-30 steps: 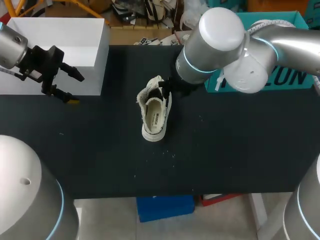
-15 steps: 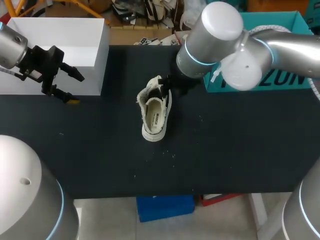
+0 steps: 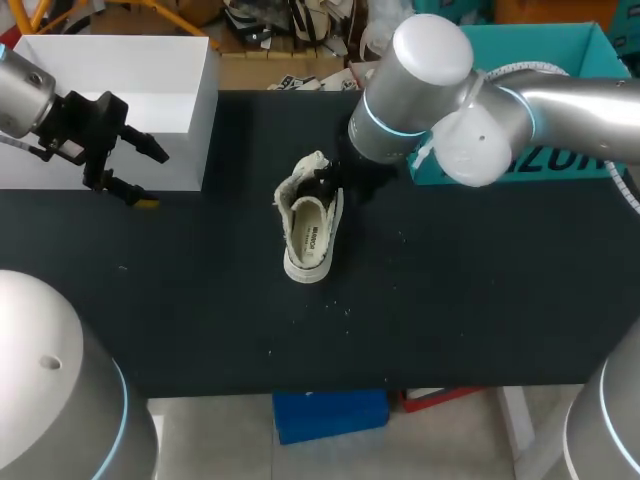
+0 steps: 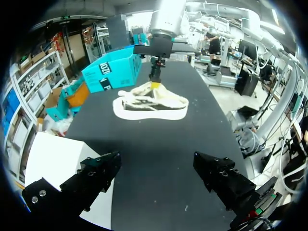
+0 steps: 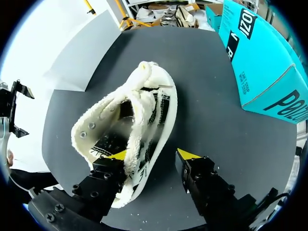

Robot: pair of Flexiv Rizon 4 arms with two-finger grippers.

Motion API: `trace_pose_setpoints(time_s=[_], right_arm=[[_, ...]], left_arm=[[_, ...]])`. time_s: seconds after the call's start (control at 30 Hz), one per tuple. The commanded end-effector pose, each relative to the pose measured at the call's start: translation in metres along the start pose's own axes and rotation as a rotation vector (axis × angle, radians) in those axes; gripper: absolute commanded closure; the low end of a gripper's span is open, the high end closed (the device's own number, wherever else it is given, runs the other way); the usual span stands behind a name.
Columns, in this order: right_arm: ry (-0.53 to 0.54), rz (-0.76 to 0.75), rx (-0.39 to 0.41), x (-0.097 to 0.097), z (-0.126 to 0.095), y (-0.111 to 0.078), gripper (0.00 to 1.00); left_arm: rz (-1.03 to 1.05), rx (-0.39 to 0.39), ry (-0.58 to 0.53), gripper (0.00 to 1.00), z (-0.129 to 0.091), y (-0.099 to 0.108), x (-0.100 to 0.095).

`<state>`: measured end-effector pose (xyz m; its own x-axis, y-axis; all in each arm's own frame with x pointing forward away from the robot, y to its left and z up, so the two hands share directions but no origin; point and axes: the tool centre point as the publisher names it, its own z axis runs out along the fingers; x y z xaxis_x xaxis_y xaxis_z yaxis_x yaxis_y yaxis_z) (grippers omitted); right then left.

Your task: Take the shoe out of the shoebox, open the shoe tongue, remove and reinsert the insole, then place the shoe into the shoebox

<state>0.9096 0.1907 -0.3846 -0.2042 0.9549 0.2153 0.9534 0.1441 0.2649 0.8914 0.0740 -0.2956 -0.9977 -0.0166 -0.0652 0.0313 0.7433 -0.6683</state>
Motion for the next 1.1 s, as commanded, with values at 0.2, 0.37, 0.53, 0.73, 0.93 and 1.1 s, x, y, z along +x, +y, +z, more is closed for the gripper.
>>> trace_pose_setpoints(time_s=[0.2, 0.37, 0.53, 0.73, 0.93, 1.1], right_arm=[[-0.032, -0.004, 0.024, -0.005, 0.029, 0.005, 0.4], [-0.054, 0.009, 0.045, -0.005, 0.041, 0.002, 0.49], [-0.074, 0.017, 0.064, -0.002, 0.043, 0.0, 1.0], [-0.042, 0.0, 0.071, 0.011, 0.011, 0.007, 1.0], [0.079, -0.125, 0.08, 0.029, -0.047, 0.026, 1.0], [0.227, -0.509, 0.162, 0.036, -0.111, 0.041, 1.0]], left_arm=[[0.002, 0.0, -0.004, 0.0, 0.001, 0.001, 0.0], [0.002, 0.0, -0.004, 0.0, 0.001, 0.001, 0.0], [0.002, 0.0, -0.004, 0.0, 0.001, 0.001, 0.0], [0.002, 0.0, -0.004, 0.0, 0.001, 0.001, 0.0], [0.002, 0.0, -0.004, 0.0, 0.001, 0.001, 0.0], [0.002, 0.0, -0.004, 0.0, 0.001, 0.001, 0.0]])
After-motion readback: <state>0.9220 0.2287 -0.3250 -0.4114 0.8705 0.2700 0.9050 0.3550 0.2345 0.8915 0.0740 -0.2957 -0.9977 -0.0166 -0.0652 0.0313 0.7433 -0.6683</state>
